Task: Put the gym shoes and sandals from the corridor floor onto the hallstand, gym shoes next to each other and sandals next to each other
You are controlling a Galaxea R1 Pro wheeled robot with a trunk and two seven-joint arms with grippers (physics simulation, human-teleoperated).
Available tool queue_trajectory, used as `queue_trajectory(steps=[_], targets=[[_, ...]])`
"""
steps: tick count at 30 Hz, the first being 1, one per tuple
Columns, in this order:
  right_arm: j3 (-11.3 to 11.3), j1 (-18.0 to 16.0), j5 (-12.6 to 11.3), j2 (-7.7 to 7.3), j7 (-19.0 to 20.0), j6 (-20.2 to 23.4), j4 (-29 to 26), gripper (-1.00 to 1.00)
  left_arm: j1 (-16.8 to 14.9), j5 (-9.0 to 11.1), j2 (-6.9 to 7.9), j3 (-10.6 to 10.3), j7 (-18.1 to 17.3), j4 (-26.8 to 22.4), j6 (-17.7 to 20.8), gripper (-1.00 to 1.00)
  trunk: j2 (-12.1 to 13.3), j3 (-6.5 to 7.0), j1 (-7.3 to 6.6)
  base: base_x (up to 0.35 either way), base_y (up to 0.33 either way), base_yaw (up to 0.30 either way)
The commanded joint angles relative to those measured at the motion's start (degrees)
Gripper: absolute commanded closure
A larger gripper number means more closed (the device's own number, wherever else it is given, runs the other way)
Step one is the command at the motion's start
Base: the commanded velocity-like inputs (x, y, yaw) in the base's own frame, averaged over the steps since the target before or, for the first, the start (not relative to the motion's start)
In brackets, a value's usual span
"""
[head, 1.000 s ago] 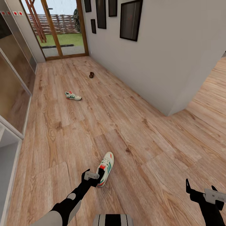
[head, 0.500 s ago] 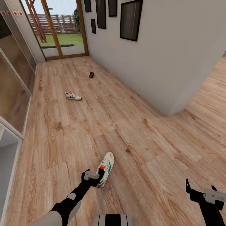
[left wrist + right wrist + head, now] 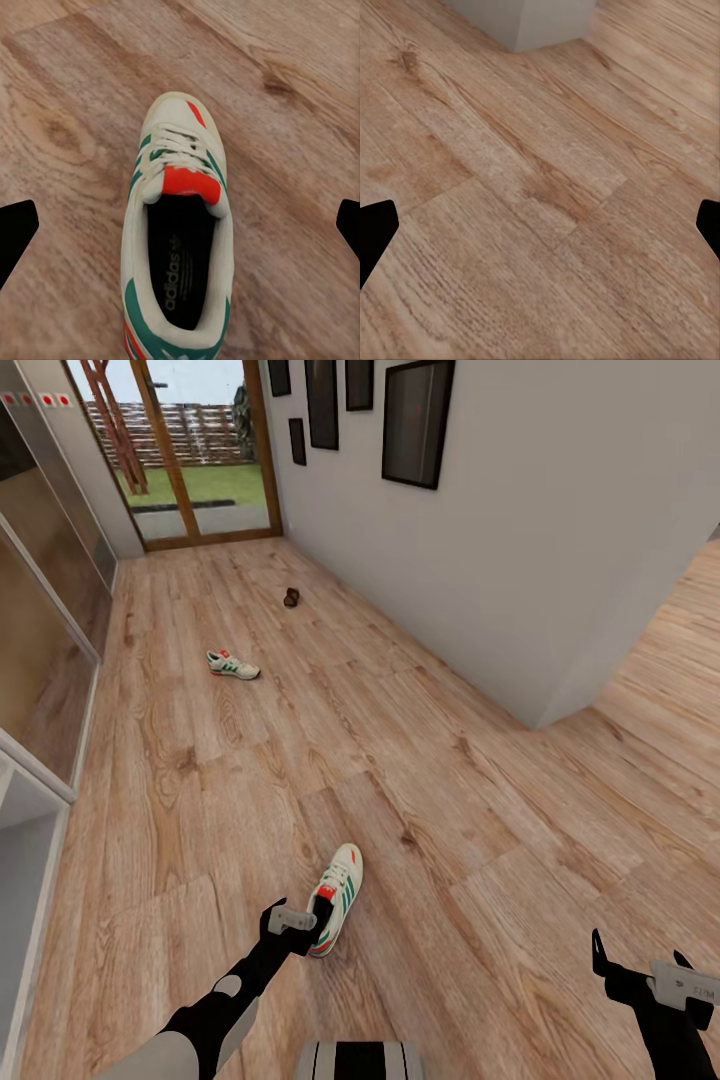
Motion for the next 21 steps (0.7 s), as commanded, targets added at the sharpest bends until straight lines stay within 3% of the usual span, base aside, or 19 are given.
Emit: queue_trajectory(steps=[1, 21], targets=[[0.1, 0.0, -0.2, -0.03, -0.2, -0.2, 0.0, -1.00, 0.0, 0.1, -0.01, -0.1, -0.2, 0.1, -0.2, -1.00, 0.0, -0.09, -0.01, 0.000, 0.000, 0.000], [0.1, 0.0, -0.2, -0.03, -0.3, -0.1, 0.0, -1.00, 0.0, 0.1, -0.10, -0.1, -0.2, 0.1, -0.2, -1.00, 0.0, -1.72, -0.01, 0.000, 0.000, 0.000]])
